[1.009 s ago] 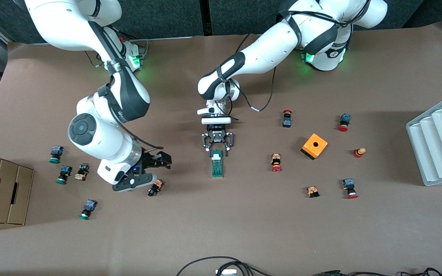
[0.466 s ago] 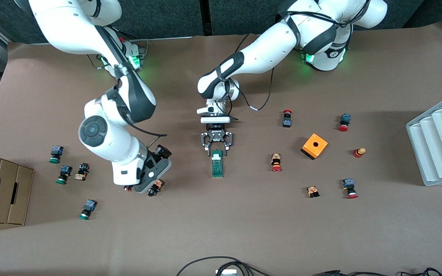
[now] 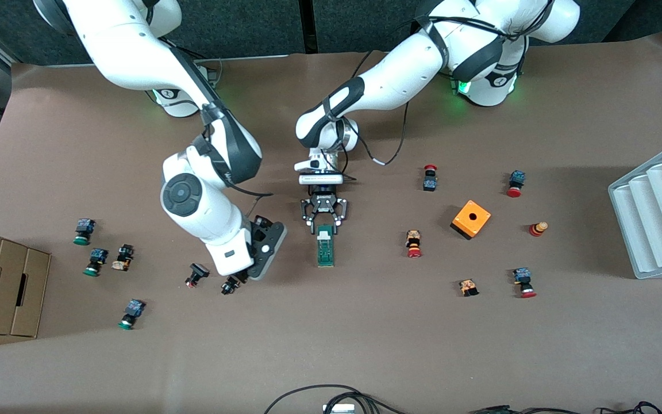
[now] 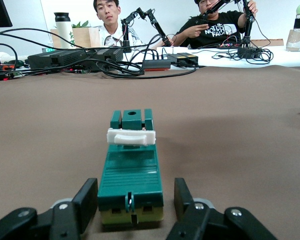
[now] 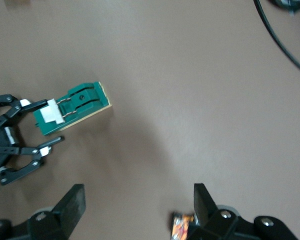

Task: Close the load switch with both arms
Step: 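Reach the right gripper to the white switch handle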

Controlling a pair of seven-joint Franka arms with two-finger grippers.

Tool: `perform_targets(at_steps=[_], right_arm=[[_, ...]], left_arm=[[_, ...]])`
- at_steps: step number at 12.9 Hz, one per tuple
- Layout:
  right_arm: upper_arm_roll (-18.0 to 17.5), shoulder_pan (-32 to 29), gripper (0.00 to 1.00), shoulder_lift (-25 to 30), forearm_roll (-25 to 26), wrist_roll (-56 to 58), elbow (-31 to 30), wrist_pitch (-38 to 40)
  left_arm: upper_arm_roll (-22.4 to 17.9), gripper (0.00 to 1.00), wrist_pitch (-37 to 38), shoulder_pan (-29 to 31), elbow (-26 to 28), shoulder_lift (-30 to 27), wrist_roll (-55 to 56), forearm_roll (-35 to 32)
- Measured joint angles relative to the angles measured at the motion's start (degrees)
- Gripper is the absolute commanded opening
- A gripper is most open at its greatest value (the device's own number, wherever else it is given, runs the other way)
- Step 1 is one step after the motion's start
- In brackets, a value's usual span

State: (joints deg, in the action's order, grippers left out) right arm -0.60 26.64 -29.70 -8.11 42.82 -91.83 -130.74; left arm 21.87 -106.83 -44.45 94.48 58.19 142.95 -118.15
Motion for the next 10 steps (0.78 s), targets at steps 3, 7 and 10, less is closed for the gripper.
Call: perform_targets(at_steps=[3,7,10], right_arm=[[-0.07,0.42,0.94,-1.34,0.00,2.13,0.02,-1.53],[-0.12,4.36,0.94,-3.14,-0.01,2.11,0.03,-3.34],[-0.09,5.93,0.94,-4.82,0.00,2.14,0.03,-5.36]], left_arm=[[0.00,0.67,0.00,-0.04,-0.09,0.05,0.00,0.00],[-0.01,0.67,0.00,-0.05,-0.15,0.08,0.00,0.00],[-0.01,0.67,0.02,-0.07,-0.18,0.10,0.00,0.00]])
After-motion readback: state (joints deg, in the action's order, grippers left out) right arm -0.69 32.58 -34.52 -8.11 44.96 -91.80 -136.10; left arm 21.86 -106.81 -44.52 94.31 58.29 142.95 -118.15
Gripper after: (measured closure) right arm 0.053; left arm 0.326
